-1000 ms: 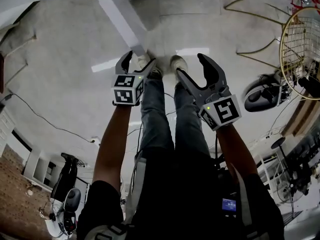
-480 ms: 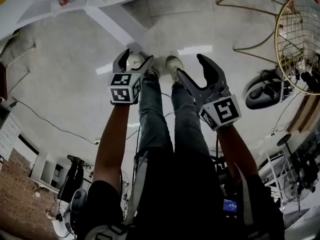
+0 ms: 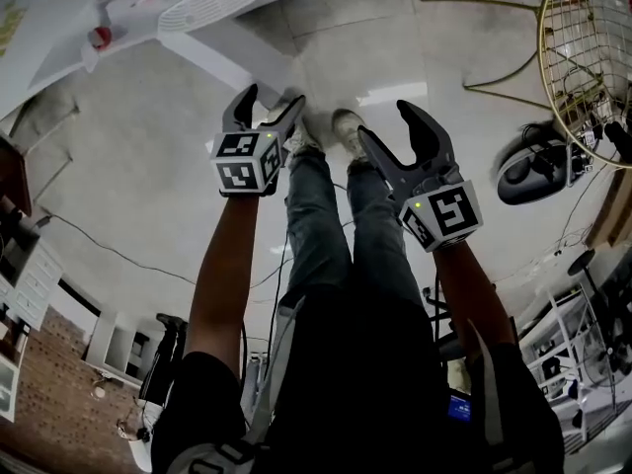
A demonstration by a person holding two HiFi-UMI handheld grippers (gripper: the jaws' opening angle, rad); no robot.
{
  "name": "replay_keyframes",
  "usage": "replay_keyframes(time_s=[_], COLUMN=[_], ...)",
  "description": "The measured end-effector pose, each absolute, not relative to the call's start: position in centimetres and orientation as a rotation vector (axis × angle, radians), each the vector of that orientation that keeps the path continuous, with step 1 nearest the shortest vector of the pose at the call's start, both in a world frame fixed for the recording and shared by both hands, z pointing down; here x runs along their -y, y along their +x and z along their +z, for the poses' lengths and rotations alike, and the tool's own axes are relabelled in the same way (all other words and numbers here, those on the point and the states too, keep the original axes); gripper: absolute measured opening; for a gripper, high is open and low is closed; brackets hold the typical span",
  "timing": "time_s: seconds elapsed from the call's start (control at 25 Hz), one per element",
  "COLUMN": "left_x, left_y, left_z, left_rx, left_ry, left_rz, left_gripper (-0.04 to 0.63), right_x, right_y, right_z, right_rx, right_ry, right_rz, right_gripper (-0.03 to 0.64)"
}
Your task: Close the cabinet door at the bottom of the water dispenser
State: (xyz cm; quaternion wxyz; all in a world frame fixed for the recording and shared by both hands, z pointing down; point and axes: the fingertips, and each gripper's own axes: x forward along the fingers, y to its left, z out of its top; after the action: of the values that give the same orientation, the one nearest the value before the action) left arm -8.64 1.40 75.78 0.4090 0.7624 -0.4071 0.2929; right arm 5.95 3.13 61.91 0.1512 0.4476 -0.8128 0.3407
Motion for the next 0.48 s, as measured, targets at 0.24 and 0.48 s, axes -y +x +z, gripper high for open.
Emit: replay_keyframes(time_s=[0.24,0.48], left_x=[-3.3,-4.9], left_y=[-10.8,-12.1], left_z=[76.2,77.6], left_rx=[1.084,0.980], left_ry=[1.835,1.808], left_rz=[0.734,0.767], left_gripper=[0.403,0.405], right_x=[-3.5,-3.3], right_y=[5.2,2.6], right_z=[62.8,62.2], right_rx=[2.291,2.274], right_ry=[1.319,1.349], right_rz=[0.981,0.992], right_gripper=[0.288,0.288])
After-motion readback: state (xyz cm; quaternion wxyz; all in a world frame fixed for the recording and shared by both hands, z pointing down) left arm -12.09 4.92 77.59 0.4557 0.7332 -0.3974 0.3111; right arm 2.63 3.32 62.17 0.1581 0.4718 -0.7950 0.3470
